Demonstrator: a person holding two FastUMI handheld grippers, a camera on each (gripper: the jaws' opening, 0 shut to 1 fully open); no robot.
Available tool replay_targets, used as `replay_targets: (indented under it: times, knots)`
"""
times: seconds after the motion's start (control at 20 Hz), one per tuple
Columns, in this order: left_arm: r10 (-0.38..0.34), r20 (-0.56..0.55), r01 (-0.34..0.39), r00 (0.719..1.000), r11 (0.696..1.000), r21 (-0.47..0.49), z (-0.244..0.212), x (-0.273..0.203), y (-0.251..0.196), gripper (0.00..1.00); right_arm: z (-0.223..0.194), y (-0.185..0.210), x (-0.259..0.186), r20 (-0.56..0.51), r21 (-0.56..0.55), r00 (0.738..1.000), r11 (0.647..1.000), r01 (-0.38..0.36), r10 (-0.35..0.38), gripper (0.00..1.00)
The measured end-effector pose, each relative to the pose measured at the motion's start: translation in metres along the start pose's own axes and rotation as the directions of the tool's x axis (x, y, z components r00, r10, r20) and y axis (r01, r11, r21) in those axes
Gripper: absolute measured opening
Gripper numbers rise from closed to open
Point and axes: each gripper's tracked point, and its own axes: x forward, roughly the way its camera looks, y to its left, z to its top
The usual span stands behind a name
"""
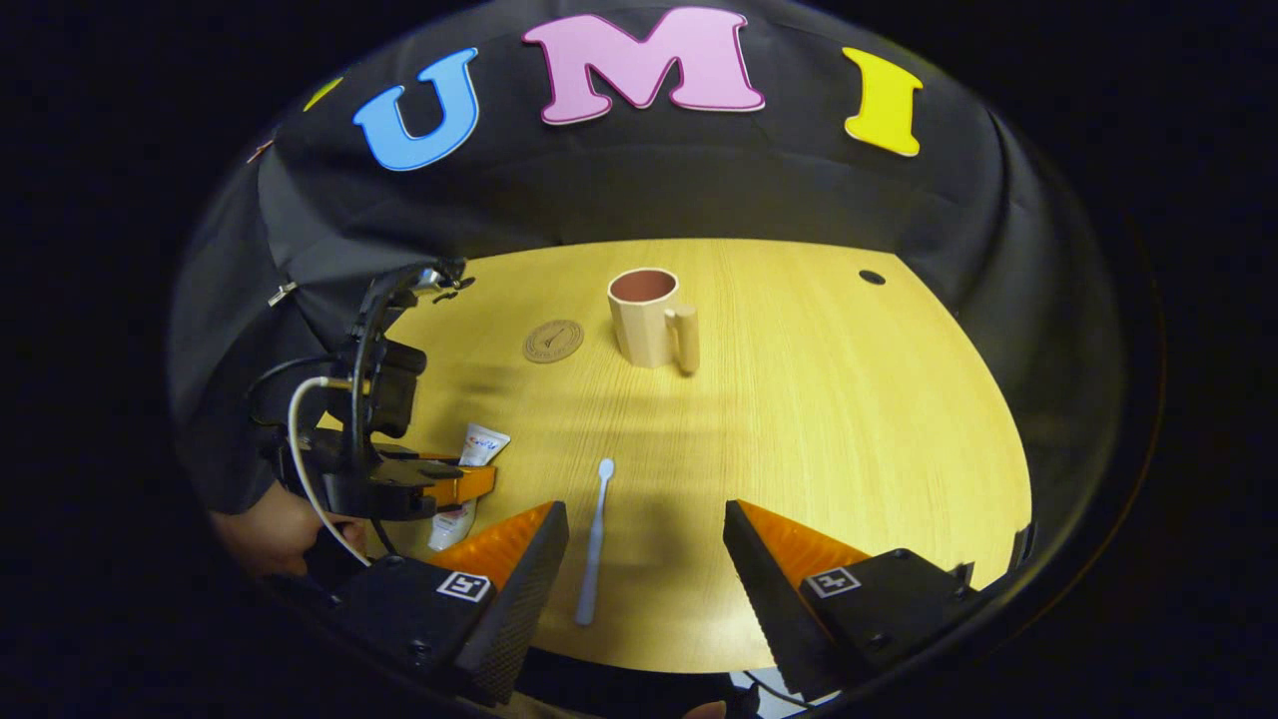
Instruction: Put the toothbrush and toothpaste on the desktop into the cup, then pick up the cup and place it on the coaster on the desktop.
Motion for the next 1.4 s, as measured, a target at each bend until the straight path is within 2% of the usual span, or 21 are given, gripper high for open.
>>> replay_targets:
  times: [0.15,0.35,0.55,0.75,0.9,1.1,1.2,1.25,1.35,1.4]
  knots:
    - [-0.073,0.026,0.074,0.997,0.997,-0.009,0.001,-0.019,-0.001,0.22,-0.014,0.011,0.013,-0.059,-0.006,0.998,1.0,0.01,-0.01,0.97]
    - [-0.113,0.051,0.115,0.992,0.993,-0.035,-0.004,-0.046,0.014,0.22,-0.036,0.025,0.039,-0.144,-0.058,0.989,0.998,0.013,-0.021,0.97]
    - [-0.1,0.075,0.103,0.992,0.994,-0.035,-0.01,-0.064,0.038,0.22,-0.048,0.037,0.065,-0.206,-0.009,0.979,1.0,0.015,-0.016,0.95]
    - [-0.09,0.073,0.094,0.993,0.994,-0.057,-0.023,-0.071,0.056,0.22,-0.052,0.034,0.086,-0.242,-0.059,0.968,0.997,0.054,-0.067,0.91]
    - [-0.088,0.07,0.095,0.994,0.991,-0.098,-0.033,-0.073,0.066,0.22,-0.06,0.033,0.098,-0.279,-0.082,0.956,0.994,0.075,-0.095,0.75]
    - [-0.068,0.072,0.077,0.995,0.989,-0.126,-0.04,-0.074,0.084,0.22,-0.07,0.031,0.104,-0.321,-0.105,0.939,0.99,0.093,-0.122,0.71]
    - [-0.059,0.071,0.069,0.996,0.987,-0.146,-0.042,-0.073,0.092,0.22,-0.075,0.032,0.106,-0.337,-0.087,0.933,0.991,0.099,-0.123,0.39]
    - [-0.055,0.069,0.065,0.996,0.986,-0.152,-0.043,-0.073,0.095,0.22,-0.072,0.031,0.105,-0.336,-0.084,0.932,0.99,0.111,-0.133,0.37]
    - [-0.043,0.067,0.054,0.997,0.985,-0.163,-0.046,-0.072,0.1,0.22,-0.073,0.032,0.102,-0.342,-0.08,0.93,0.991,0.111,-0.132,0.2]
    - [-0.038,0.066,0.049,0.997,0.984,-0.171,-0.047,-0.071,0.103,0.22,-0.07,0.031,0.104,-0.335,-0.081,0.931,0.989,0.122,-0.142,0.09]
